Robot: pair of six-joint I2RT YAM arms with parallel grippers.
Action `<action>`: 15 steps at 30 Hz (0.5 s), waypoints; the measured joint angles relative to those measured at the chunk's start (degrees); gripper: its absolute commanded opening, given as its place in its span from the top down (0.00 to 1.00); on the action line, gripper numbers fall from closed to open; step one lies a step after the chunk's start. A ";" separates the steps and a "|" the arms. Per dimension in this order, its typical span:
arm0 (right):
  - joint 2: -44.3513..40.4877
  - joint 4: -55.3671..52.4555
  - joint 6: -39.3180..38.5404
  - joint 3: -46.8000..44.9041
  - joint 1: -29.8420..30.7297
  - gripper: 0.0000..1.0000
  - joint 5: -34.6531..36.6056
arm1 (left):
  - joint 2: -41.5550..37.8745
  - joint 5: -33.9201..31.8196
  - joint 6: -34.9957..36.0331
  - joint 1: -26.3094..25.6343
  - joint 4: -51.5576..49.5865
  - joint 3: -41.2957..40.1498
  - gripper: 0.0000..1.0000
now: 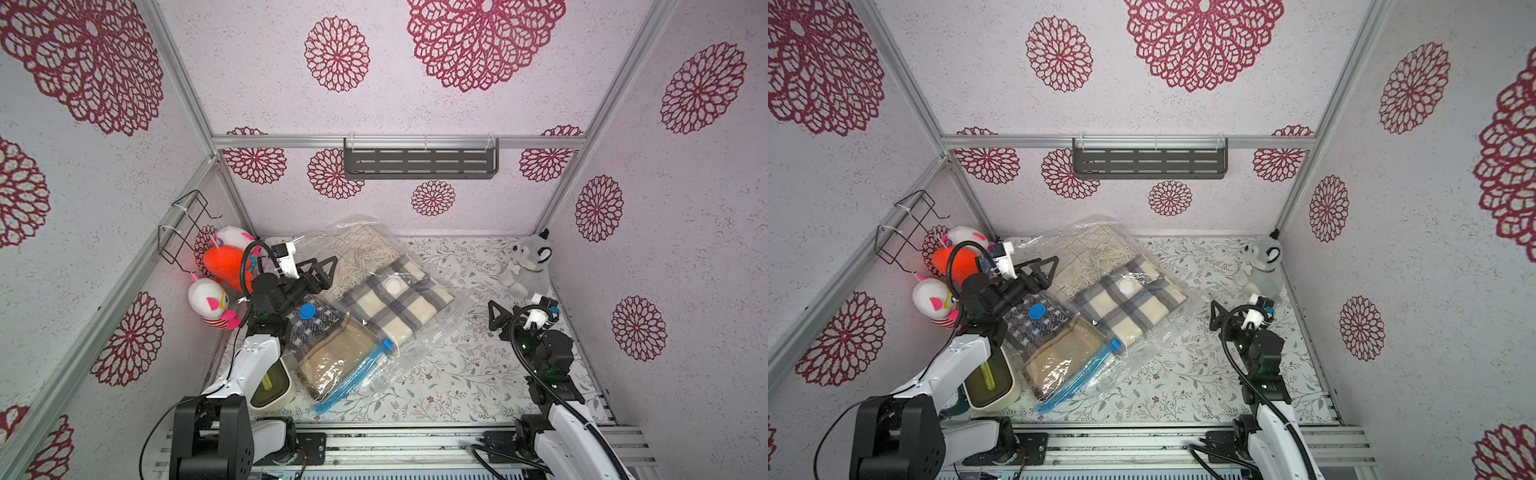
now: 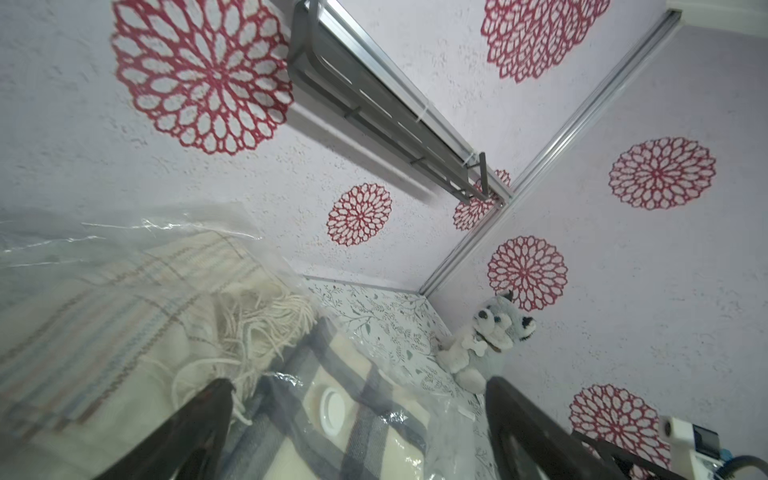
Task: Take the scarf out of the vacuum bag
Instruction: Open the vacuum bag at the center of the board.
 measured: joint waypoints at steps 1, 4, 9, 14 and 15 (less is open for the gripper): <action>1.36 -0.81 0.11 0.35 0.04 0.06 -1.33 | -0.61 -2.95 2.23 -3.50 -3.32 1.49 0.02; 6.62 -1.60 0.55 1.42 0.26 0.07 -3.74 | -1.20 -10.84 7.78 -13.03 -9.03 4.48 0.02; 14.25 -4.94 0.52 3.13 0.37 0.08 -3.78 | 5.86 -25.70 17.49 -28.04 -23.10 13.94 0.09; 18.45 -5.95 0.59 4.11 0.37 0.12 -3.43 | 13.31 -34.01 23.02 -38.93 -30.27 16.24 0.14; 19.69 -6.08 0.61 4.52 0.37 0.12 -3.43 | 14.67 -35.21 23.87 -40.89 -31.15 16.22 0.14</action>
